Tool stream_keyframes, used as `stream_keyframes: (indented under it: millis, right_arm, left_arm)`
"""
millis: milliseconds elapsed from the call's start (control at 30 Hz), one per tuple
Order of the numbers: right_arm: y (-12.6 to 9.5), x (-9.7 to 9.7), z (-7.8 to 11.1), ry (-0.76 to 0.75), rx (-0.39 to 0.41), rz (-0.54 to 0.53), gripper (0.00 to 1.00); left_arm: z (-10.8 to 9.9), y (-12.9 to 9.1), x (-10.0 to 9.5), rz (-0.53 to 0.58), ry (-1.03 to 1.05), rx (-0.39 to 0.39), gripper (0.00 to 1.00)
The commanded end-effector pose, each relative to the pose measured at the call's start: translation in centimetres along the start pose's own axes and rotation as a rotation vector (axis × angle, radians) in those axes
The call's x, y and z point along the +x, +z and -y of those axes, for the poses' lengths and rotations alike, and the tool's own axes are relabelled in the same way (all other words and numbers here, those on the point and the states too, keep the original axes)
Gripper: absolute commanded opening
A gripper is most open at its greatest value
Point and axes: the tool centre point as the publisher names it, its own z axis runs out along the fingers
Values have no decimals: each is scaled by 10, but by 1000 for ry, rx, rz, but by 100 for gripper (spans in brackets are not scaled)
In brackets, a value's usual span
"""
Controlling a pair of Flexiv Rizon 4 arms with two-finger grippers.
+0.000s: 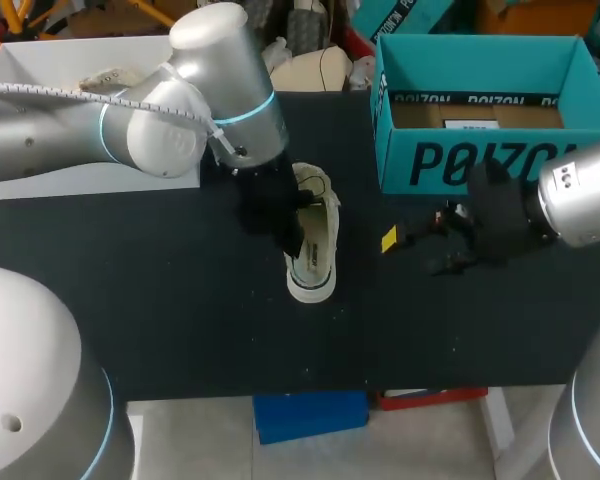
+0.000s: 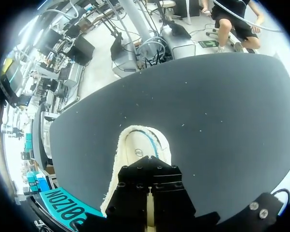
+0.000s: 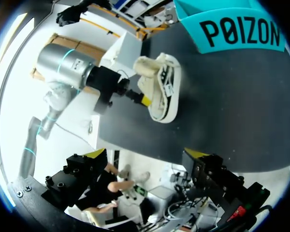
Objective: Take the shoe out of the shoebox, open the shoe tongue, remove and reinsert the insole, then place the shoe into the shoebox
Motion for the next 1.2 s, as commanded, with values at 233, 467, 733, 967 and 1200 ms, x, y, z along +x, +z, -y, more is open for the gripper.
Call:
stream_keyframes:
  millis: [233, 467, 733, 967, 1200]
  right_arm:
    - [0, 1, 0, 1, 1, 1, 100]
    - [0, 1, 0, 1, 1, 1, 100]
    - [0, 1, 0, 1, 1, 1, 100]
    - [0, 1, 0, 1, 1, 1, 100]
    - [0, 1, 0, 1, 1, 1, 100]
  left_arm:
    - [6, 26, -5, -48, 37, 25, 0]
    - [2, 32, -3, -99, 52, 37, 0]
    - [-3, 46, -7, -107, 56, 34, 0]
    - [0, 55, -6, -121, 69, 48, 0]
    - [1, 40, -10, -45, 57, 55, 0]
